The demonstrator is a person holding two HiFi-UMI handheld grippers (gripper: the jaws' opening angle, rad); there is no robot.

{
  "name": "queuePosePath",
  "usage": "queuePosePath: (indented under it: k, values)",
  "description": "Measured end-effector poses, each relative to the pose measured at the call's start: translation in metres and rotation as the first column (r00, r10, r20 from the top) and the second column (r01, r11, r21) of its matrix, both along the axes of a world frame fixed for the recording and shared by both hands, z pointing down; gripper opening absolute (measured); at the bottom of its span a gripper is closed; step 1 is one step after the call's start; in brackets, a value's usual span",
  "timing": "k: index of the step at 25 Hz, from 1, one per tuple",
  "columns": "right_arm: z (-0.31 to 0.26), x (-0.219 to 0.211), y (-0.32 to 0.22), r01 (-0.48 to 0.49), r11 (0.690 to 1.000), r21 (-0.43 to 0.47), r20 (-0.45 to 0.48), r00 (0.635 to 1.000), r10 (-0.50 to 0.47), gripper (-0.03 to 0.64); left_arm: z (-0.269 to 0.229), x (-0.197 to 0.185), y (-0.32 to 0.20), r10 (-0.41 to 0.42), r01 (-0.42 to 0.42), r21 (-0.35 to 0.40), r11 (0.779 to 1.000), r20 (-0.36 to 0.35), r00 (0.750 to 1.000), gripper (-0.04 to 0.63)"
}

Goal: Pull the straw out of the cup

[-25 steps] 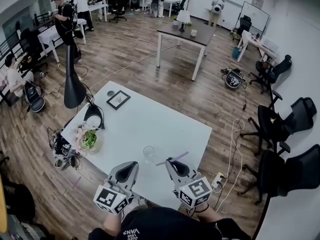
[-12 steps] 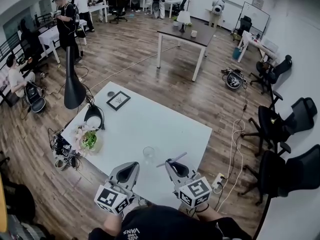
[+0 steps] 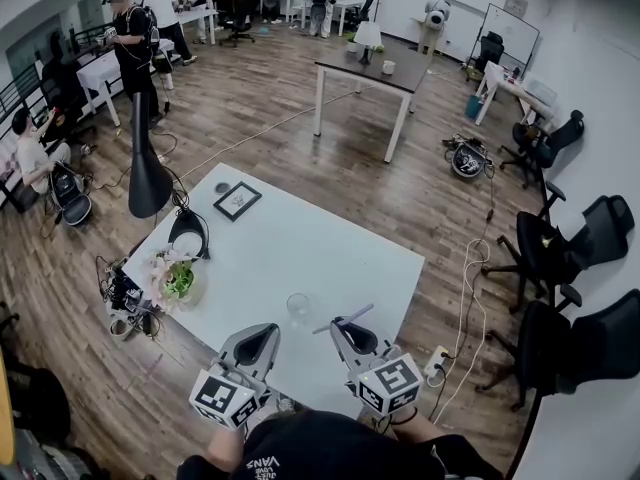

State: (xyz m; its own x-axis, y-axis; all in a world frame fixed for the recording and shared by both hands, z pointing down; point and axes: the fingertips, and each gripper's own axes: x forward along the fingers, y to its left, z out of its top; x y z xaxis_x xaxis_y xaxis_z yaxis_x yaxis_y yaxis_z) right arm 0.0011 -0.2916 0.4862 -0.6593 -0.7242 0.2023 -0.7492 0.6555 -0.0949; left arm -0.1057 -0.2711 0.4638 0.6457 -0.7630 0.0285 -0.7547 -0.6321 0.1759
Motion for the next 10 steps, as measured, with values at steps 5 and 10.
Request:
queuePosePath:
  k: [5,10]
  values:
    - [-0.0009,-0.0012,-0.0021,-0.003,1.0,0.003,0.006,1.0,0.003,0.041,0.0009,-0.0015,-0.0007,-0.002,0.002,0.001,1.0,-0.002,1.0,0.002]
    - [-0.001,-0.0029,-0.0041,-0.005,1.0,0.002,0.015,1.0,0.005,0.041,0.0023,-0.0047,-0.0022,-0.005,0.005,0.002,1.0,-0.002,1.0,0.002]
